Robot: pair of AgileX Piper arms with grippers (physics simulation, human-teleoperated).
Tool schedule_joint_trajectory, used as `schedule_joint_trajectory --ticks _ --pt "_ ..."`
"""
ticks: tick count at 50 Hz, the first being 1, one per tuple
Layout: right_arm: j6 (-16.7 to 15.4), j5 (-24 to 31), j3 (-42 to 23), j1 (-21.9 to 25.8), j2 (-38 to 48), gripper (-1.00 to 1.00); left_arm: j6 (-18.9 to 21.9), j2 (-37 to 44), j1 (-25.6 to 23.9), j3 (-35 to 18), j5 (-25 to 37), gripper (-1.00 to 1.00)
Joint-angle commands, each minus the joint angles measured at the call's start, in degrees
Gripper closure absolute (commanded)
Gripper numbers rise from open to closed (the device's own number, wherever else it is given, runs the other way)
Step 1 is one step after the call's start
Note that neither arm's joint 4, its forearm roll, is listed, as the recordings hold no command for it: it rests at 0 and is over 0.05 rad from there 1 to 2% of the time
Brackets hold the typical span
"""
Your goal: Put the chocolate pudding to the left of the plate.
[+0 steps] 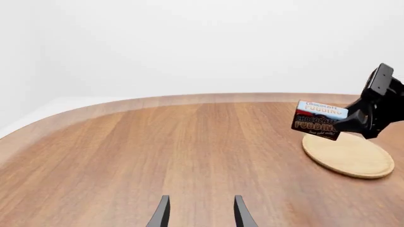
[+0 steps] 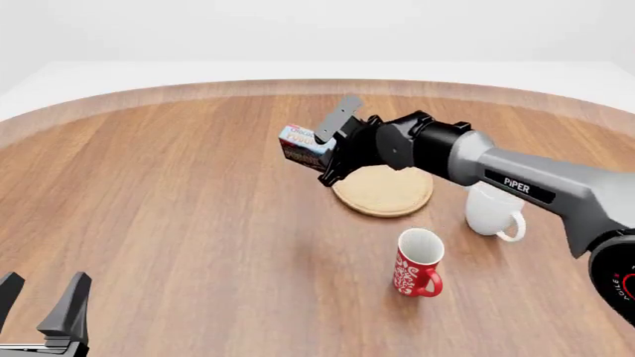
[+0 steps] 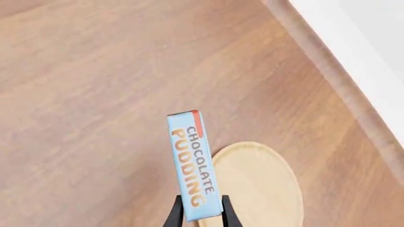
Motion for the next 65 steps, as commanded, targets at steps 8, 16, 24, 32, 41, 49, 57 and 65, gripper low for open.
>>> schedule_joint_trajectory --ticks 8,16,24,32,41,49,57,65 --pt "-0.1 3.7 -10.7 -0.7 8.0 1.00 0.0 0.0 0.0 0.0 0.0 -1.00" --pt "0.0 4.9 -14.3 -0.7 11.1 1.00 0.0 0.0 0.0 0.0 0.0 -1.00" --pt "0.2 6.6 -18.3 -1.2 14.6 1.00 0.0 0.0 0.0 0.0 0.0 -1.00" --pt "-0.2 9.7 -24.3 -2.2 18.6 1.00 0.0 0.0 0.0 0.0 0.0 -1.00" --pt "-1.1 13.0 -29.7 -2.9 21.7 1.00 0.0 0.0 0.0 0.0 0.0 -1.00" --pt "-1.3 14.8 -33.0 -3.0 24.0 1.00 0.0 0.0 0.0 0.0 0.0 -1.00" --pt "-1.6 16.1 -34.8 -3.0 25.4 1.00 0.0 0.0 0.0 0.0 0.0 -1.00" --pt "-1.3 16.9 -35.4 -2.1 26.1 1.00 0.0 0.0 0.0 0.0 0.0 -1.00"
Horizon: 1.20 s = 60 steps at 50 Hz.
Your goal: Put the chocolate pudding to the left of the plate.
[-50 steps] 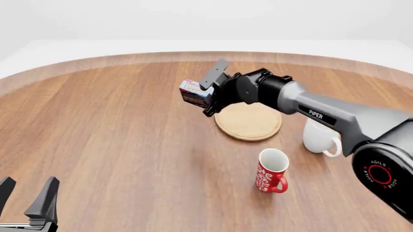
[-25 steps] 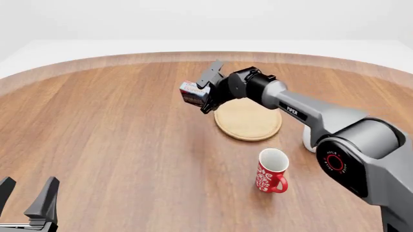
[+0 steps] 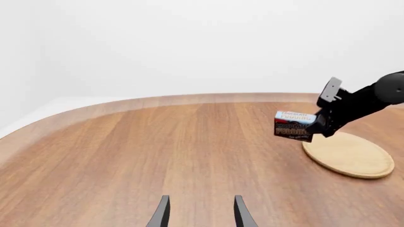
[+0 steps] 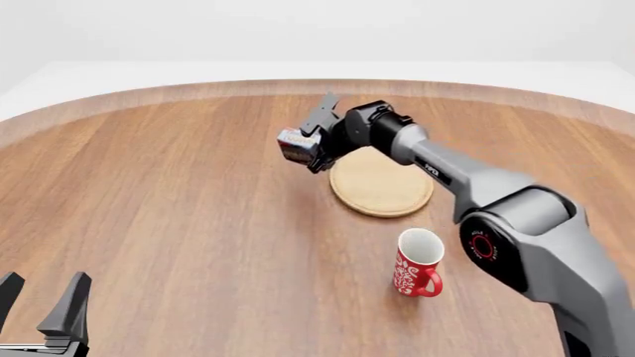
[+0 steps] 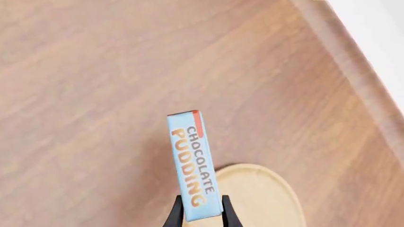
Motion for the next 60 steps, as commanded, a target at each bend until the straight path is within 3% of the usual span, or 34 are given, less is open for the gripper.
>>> schedule_joint_trajectory --ticks 1,15,60 --pt "0.9 1.5 -2.1 0.6 1.5 1.00 0.0 0.0 0.0 0.0 0.0 -1.00" --pt "1.8 2.4 -2.4 1.2 2.7 1.00 0.0 0.0 0.0 0.0 0.0 -1.00" --pt "0.0 10.1 -9.4 1.4 7.3 1.00 0.0 0.0 0.0 0.0 0.0 -1.00"
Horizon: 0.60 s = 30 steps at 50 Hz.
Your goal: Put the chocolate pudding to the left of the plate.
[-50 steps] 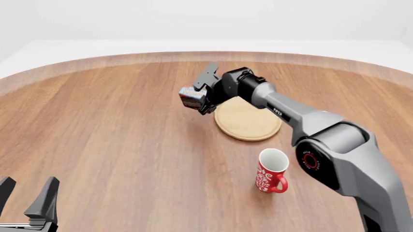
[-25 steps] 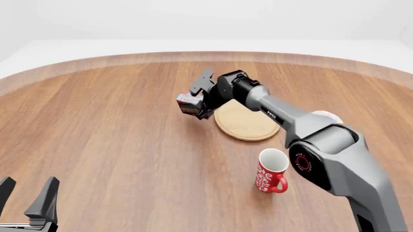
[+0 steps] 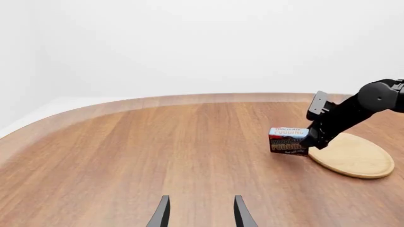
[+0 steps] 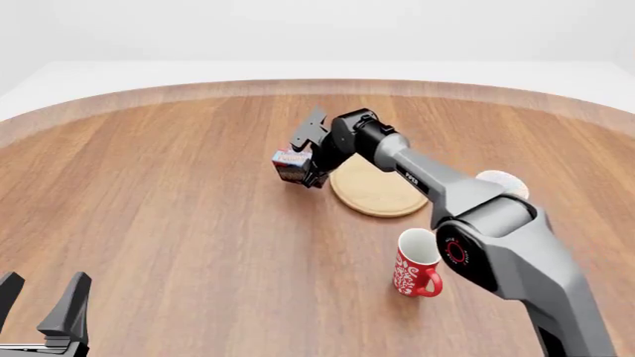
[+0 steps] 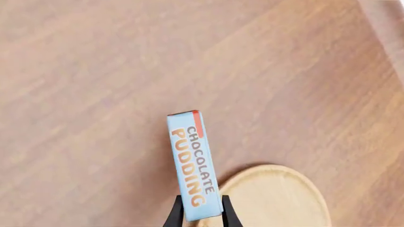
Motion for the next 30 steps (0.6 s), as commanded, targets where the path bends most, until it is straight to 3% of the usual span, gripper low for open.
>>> schedule_joint_trajectory --ticks 1,20,21,30 --pt "0.6 1.1 -1.2 0.0 0.6 1.00 0.0 0.0 0.0 0.0 0.0 -1.00" --pt "1.0 1.6 -1.5 0.3 0.7 1.00 0.0 0.0 0.0 0.0 0.0 -1.00" --pt "1.0 1.5 -1.5 0.3 0.7 -1.00 0.0 0.0 0.0 0.0 0.0 -1.00" --pt "1.2 1.9 -2.8 0.0 1.1 -1.00 0.0 0.0 0.0 0.0 0.0 -1.00"
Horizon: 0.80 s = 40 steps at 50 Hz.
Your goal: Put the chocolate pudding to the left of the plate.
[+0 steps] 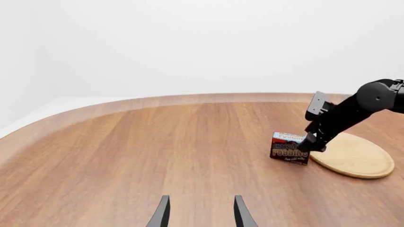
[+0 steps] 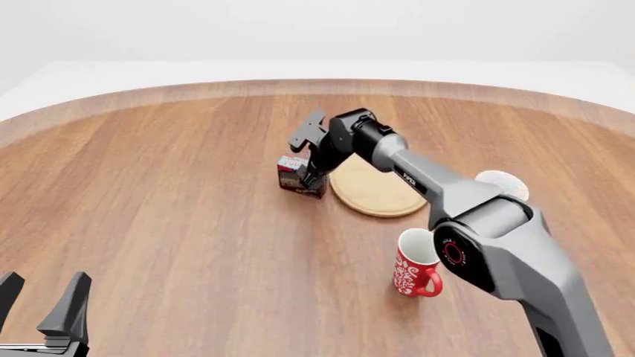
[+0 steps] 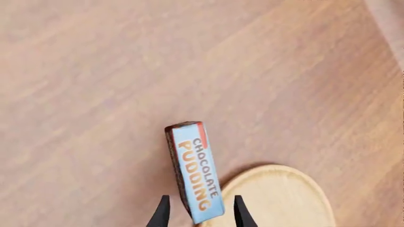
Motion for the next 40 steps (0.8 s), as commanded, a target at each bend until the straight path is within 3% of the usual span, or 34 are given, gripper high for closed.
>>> schedule_joint_trajectory --ticks 1,22,34,40 --pt "0.4 0.3 -1.2 -0.3 0.3 -1.00 0.0 0.0 0.0 0.0 0.0 -1.00" --pt "1.1 -1.8 4.7 -0.4 -6.3 -1.00 0.0 0.0 0.0 0.0 0.0 -1.00" --pt "3.2 -9.8 22.5 0.0 -20.8 -1.00 0.0 0.0 0.0 0.0 0.0 -1.00" --pt "7.1 -16.7 32.1 2.4 -27.6 -1.00 0.0 0.0 0.0 0.0 0.0 -1.00"
